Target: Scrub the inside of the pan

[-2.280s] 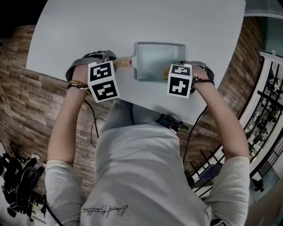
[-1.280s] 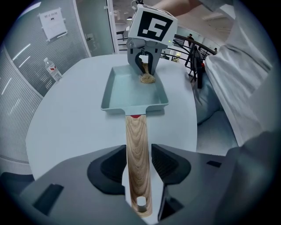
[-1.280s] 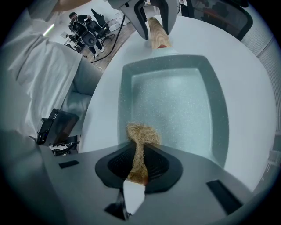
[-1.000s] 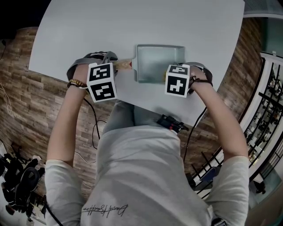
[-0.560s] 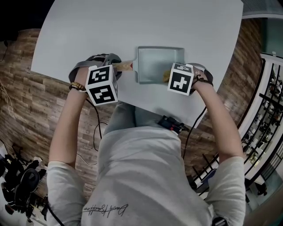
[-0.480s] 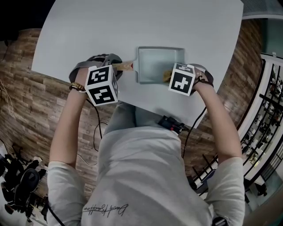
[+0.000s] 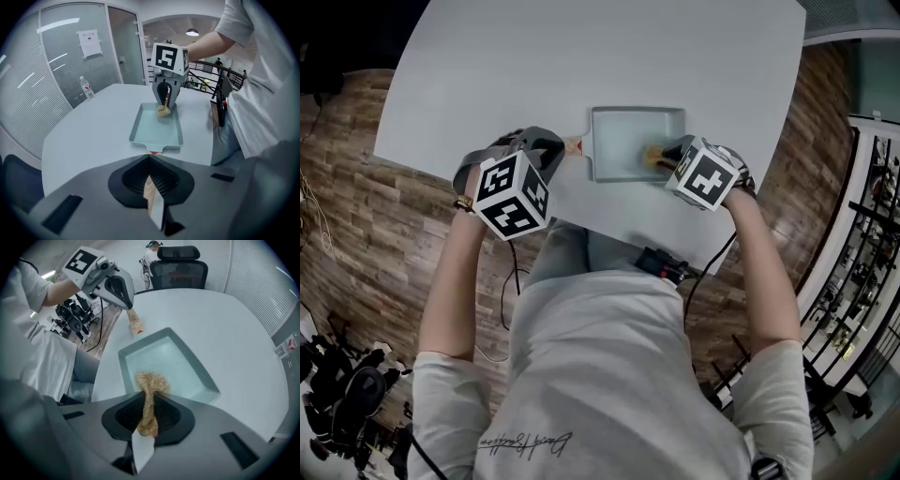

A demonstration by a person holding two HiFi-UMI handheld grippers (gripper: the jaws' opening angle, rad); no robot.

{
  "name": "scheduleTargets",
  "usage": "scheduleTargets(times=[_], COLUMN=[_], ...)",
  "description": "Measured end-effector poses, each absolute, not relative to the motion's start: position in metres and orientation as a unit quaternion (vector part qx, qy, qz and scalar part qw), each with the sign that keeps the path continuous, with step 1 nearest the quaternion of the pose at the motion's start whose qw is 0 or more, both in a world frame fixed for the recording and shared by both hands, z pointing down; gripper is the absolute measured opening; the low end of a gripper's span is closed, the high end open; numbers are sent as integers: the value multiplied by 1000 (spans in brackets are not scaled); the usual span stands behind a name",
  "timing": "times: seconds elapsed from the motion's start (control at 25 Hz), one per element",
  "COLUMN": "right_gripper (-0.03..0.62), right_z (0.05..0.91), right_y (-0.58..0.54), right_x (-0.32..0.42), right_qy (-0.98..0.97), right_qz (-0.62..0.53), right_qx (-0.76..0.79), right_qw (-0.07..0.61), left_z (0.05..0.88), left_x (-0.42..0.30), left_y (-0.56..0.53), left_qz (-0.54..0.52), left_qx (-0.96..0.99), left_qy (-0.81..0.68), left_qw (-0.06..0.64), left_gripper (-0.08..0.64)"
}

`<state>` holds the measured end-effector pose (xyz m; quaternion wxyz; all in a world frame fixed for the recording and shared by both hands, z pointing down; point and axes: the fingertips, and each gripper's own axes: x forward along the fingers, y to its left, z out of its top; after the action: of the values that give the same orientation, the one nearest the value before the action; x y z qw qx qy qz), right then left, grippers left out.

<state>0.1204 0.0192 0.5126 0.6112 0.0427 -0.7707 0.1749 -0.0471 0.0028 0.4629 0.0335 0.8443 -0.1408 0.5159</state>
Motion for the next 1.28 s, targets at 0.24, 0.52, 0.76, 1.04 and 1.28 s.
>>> scheduleTargets(times=[0.24, 0.52, 0.76, 1.04, 1.28], right_gripper=[67, 67, 67, 67, 67], right_z=[489, 459, 437, 422, 414], right_y=[32, 48, 60, 70, 67], right_x=[116, 112, 101, 95, 94], right_qy=[-794, -811, -829, -838, -841], right_qz=[187, 207, 221, 234, 232], right_qx=[89, 142, 186, 239, 265], right_qw=[572, 528, 478, 432, 412], left_z=[441, 414, 398, 379, 373], left_x=[-38, -31, -29, -38, -40], left_y=[15, 27, 37, 46, 40], left_qz=[479, 423, 387, 286, 257], left_qx=[861, 879, 875, 868, 859], left_qy=[-161, -209, -277, -369, -398], left_qw=[48, 76, 95, 168, 192], left_gripper=[11, 11, 11, 11, 11])
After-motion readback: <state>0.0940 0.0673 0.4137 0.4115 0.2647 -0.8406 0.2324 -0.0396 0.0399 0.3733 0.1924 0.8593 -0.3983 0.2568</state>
